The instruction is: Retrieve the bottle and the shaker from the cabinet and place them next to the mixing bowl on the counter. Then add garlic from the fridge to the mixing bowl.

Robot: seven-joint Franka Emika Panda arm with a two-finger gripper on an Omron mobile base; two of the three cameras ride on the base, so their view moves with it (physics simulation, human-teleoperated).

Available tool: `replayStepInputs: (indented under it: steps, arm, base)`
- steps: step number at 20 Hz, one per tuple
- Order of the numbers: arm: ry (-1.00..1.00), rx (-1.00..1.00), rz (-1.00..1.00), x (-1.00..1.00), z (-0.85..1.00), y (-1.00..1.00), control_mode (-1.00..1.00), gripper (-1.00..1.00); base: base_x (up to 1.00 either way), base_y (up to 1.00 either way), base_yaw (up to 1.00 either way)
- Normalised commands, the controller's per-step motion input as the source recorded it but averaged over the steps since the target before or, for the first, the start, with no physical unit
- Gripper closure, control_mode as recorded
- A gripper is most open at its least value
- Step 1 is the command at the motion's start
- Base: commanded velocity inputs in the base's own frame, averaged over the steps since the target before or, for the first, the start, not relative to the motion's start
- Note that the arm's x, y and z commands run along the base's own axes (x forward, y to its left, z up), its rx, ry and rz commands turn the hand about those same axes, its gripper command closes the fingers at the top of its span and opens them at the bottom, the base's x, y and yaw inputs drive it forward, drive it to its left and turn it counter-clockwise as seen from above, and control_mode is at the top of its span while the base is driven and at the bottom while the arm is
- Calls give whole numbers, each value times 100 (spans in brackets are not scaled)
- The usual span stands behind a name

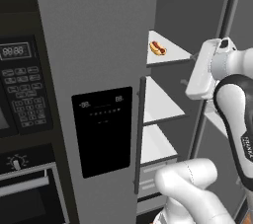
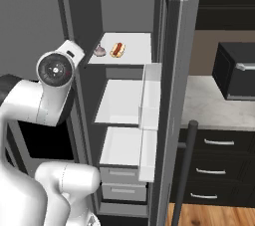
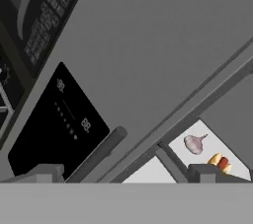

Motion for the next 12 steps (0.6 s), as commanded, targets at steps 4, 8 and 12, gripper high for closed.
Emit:
replayStepInputs:
  steps: [4, 8, 12]
  arm:
    - [0, 0, 11, 46, 0, -20, -100, -100]
    - [1, 0, 10, 44, 0, -2, -100, -100]
    - [2, 0, 9, 42, 0, 0, -100, -100]
  base:
    - [0, 0, 0]
    - [0, 0, 0]
    - [0, 0, 0]
